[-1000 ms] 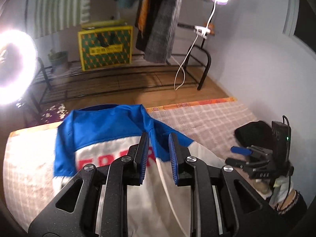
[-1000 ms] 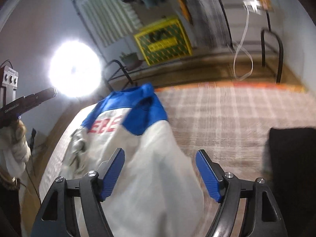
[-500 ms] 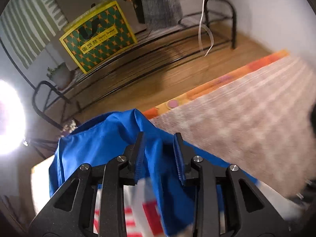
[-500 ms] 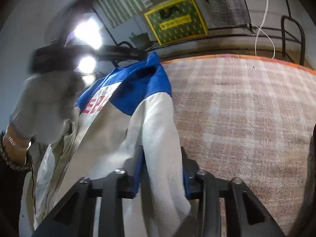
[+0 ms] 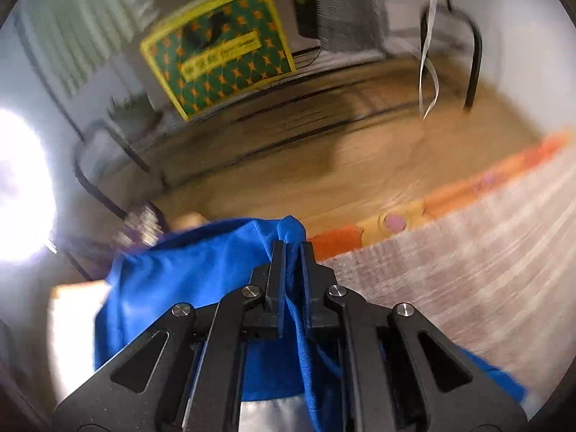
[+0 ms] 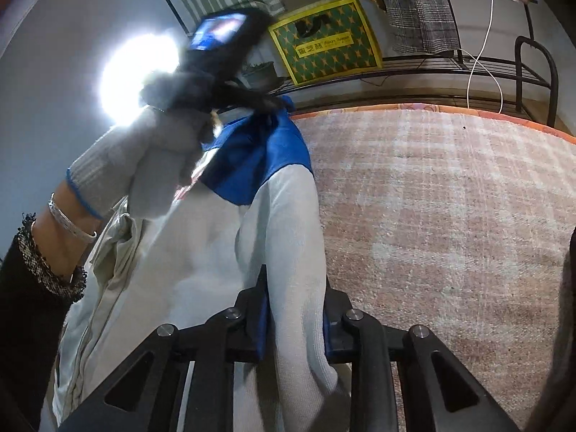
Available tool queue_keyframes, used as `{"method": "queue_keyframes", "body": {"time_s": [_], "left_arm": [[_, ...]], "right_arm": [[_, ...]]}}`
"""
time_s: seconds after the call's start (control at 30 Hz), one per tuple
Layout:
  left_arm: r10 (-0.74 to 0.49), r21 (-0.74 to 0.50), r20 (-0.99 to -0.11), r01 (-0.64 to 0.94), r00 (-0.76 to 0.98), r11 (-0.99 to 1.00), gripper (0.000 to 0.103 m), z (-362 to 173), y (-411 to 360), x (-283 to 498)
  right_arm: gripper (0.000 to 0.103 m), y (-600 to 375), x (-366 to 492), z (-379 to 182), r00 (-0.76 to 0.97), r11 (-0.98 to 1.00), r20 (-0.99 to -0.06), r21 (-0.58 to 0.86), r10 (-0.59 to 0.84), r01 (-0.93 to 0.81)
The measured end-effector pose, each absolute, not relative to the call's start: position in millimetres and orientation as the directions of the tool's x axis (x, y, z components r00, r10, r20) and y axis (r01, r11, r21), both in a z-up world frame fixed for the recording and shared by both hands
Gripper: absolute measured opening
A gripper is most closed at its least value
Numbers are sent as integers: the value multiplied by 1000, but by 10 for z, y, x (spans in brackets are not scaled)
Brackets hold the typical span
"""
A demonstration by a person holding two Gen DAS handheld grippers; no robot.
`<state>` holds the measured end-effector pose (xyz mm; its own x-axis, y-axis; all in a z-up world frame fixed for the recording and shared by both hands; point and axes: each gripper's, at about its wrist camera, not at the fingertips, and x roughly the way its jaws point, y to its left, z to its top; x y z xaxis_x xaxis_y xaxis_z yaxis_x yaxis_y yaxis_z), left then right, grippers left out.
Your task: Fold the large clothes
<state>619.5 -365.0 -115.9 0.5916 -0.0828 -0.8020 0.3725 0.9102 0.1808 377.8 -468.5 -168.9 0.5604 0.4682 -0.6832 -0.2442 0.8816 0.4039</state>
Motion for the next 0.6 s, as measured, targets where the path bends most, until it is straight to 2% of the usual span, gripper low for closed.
{"method": "queue_keyframes", "body": {"time_s": [0.03,0.1,0.2,0.33,0.4,0.43,0.47,0.5,0.53,0.57,0.6], "left_arm": [[-145,78,-814,353,563,932,8,-1110,-3495,6260],[-203,-27,-805,308,557,951,2,-1033,-3313,6332],[-242,-145,-783,211,573,967,0,-947,-2958,6451],[-247,-132,-767,231,592,964,0,-889,-2922,6404],[-334,-227,-745,252,578,941,2,-854,-2954,6378],[-369,-249,-739,280,563,927,10,-845,-3029,6365],[-352,-208,-744,304,567,930,23,-839,-3155,6349],[-301,-117,-751,331,587,936,34,-848,-3322,6320],[-245,-27,-760,348,602,937,55,-882,-3469,6300],[-190,61,-763,361,618,930,61,-936,-3614,6283],[-156,118,-763,372,628,921,61,-989,-3696,6286]], "right_arm": [[20,-4687,3781,-1691,560,882,-684,405,468,-243],[20,-4696,3782,-1692,562,882,-683,408,466,-236],[19,-4741,3783,-1700,568,878,-675,426,470,-219],[18,-4819,3803,-1716,569,863,-662,461,488,-205],[18,-4805,3799,-1712,570,866,-664,455,484,-206],[18,-4794,3795,-1708,571,869,-666,449,480,-207],[18,-4785,3789,-1704,573,872,-668,443,475,-208],[18,-4780,3783,-1701,574,874,-669,439,472,-208],[18,-4782,3782,-1699,574,874,-669,439,473,-208],[18,-4784,3781,-1698,573,873,-668,441,474,-207],[18,-4784,3779,-1694,574,873,-668,441,474,-207]]}}
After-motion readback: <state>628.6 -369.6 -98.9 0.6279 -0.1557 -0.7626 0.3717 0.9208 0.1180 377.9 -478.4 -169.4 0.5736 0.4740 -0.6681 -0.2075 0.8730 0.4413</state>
